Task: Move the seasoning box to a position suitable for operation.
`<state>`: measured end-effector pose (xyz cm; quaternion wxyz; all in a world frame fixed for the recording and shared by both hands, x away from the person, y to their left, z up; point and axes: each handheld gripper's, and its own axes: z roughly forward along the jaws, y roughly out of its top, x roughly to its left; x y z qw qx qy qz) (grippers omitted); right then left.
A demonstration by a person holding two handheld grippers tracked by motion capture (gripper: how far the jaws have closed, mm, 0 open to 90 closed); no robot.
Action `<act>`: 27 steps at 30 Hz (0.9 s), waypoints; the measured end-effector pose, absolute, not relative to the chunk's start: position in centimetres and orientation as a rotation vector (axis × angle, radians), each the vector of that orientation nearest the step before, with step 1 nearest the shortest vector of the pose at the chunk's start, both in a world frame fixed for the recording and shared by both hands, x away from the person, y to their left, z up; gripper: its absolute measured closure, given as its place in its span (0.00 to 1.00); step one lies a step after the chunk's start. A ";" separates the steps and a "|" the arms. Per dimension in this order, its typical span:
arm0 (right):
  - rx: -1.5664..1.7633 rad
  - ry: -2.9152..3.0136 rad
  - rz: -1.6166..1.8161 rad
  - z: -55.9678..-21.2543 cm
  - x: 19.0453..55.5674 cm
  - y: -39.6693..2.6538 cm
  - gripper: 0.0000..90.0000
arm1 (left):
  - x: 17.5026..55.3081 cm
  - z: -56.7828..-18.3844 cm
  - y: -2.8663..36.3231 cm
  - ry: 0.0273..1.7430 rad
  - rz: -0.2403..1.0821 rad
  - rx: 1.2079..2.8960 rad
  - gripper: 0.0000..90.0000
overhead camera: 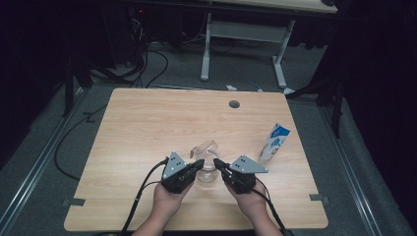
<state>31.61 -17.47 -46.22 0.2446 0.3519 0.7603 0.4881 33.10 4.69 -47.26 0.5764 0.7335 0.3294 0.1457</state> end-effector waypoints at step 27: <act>0.966 2.077 1.338 -47.5 31.9 -17.6 1.00 | 34.2 -47.1 6.0 0.842 0.385 1.670 1.00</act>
